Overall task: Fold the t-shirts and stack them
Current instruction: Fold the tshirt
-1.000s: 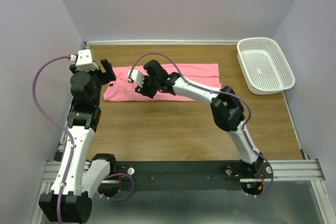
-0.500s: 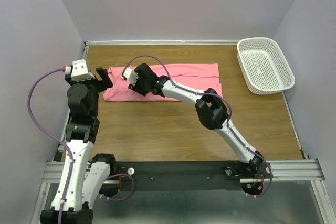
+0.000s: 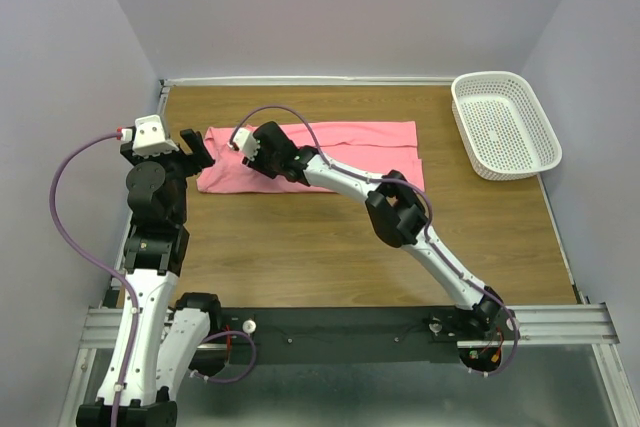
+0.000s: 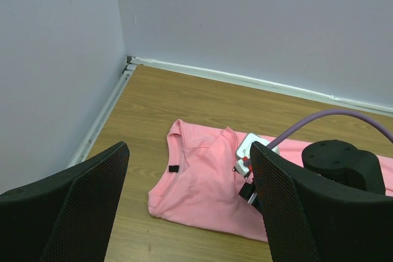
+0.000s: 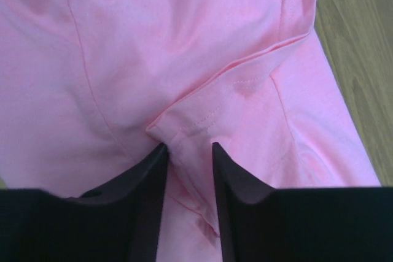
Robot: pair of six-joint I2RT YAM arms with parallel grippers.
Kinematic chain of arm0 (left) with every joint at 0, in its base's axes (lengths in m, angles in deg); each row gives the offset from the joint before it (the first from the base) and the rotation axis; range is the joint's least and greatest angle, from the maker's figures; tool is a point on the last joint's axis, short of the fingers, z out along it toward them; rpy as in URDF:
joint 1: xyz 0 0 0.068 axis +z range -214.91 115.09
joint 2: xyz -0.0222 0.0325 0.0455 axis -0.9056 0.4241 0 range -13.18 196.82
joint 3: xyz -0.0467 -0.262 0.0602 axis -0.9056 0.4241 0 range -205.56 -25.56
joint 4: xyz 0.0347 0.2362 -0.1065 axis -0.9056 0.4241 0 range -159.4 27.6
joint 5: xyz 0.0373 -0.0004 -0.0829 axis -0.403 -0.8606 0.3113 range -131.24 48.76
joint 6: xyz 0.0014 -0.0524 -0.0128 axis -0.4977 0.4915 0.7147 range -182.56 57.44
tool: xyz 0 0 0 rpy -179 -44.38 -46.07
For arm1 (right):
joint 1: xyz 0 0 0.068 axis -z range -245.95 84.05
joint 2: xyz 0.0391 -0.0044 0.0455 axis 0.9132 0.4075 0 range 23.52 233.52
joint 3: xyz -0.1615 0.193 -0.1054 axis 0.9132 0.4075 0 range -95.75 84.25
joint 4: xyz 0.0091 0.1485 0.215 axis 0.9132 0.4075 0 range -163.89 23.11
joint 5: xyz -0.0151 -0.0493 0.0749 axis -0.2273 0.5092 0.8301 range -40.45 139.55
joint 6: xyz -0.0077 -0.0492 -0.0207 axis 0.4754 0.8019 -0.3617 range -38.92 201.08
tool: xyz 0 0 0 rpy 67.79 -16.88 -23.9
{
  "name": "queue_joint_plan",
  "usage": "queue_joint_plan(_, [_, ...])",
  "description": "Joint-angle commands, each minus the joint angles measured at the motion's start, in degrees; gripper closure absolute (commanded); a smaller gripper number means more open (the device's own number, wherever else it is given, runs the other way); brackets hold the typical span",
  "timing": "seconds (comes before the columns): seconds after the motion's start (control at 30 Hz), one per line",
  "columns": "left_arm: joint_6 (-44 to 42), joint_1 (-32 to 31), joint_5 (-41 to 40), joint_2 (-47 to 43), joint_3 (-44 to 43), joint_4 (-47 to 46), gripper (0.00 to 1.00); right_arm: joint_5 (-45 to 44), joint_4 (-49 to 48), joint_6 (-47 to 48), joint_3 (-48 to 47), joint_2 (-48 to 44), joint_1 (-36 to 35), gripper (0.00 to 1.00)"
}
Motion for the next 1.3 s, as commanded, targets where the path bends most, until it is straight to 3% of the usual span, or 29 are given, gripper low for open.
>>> queue_joint_plan(0.0, [0.2, -0.09, -1.6, -0.88, 0.08, -1.32, 0.13, -2.61, -2.12, -1.11, -2.89, 2.34, -0.48, 0.63])
queue_joint_plan(0.07, [0.2, -0.09, -1.51, -0.8, 0.08, -1.32, 0.13, -3.32, -2.39, -1.11, -3.07, 2.08, -0.48, 0.75])
queue_joint_plan(0.33, [0.11, -0.09, -0.8, -0.53, 0.08, -1.32, 0.13, -7.09, -3.88, -1.46, -3.6, 0.06, 0.31, 1.0])
queue_joint_plan(0.63, [0.2, -0.09, -0.72, -0.62, 0.08, -1.5, 0.13, -10.09, -4.76, -3.83, -2.8, -2.14, 5.49, 0.99])
queue_joint_plan(0.67, [0.2, -0.09, -0.72, -0.53, 0.16, -1.5, 0.13, -10.26, -4.76, -4.18, -2.8, -2.14, 5.93, 0.98])
queue_joint_plan(0.7, [0.28, -0.09, -0.8, -0.53, 0.16, -1.41, 0.13, -10.78, -4.76, -4.19, -2.46, -2.23, 6.72, 0.89])
queue_joint_plan(0.73, [0.29, -0.09, -0.8, -0.36, 0.08, -1.41, 0.13, -10.96, -4.76, -4.19, -1.93, -2.4, 7.07, 0.89])
queue_joint_plan(0.77, [0.2, -0.09, -0.8, -0.36, 0.16, -1.32, 0.13, -11.23, -4.85, -4.27, -1.4, -3.01, 7.42, 0.72])
queue_joint_plan(0.93, [0.37, -0.09, -0.37, 0.69, 0.34, -1.58, 0.13, -9.83, -4.94, -6.72, 4.3, -6.96, 10.32, 0.52])
queue_joint_plan(0.97, [0.55, -0.09, -0.02, 1.13, 0.34, -1.76, 0.13, -8.52, -4.94, -7.26, 5.62, -8.02, 10.76, 0.52])
queue_joint_plan(1.0, [1.33, -0.09, 1.12, 2.44, 0.34, -1.85, 0.13, -5.37, -4.85, -7.7, 8.24, -10.99, 11.55, 0.42])
queue_joint_plan(1.07, [3.96, -0.01, 2.0, 4.55, 0.17, -1.15, 0.12, -0.8, -4.76, -8.14, 11.94, -14.51, 12.26, 0.34])
queue_joint_plan(1.1, [6.5, 0.25, 2.18, 5.78, -0.1, -0.36, 0.04, 5.76, -4.67, -7.36, 14.31, -16.62, 12.78, 0.25])
queue_joint_plan(1.17, [15.29, 0.96, 5.86, 10.09, 1.55, 1.75, 0.03, 13.95, -3.98, -1.49, 23.59, -24.44, 13.14, 0.13])
queue_joint_plan(1.27, [27.91, 2.63, 14.38, 15.45, 5.95, 0.45, 0.02, 33.29, -0.03, 10.52, 34.52, -35.75, 13.58, 0.11])
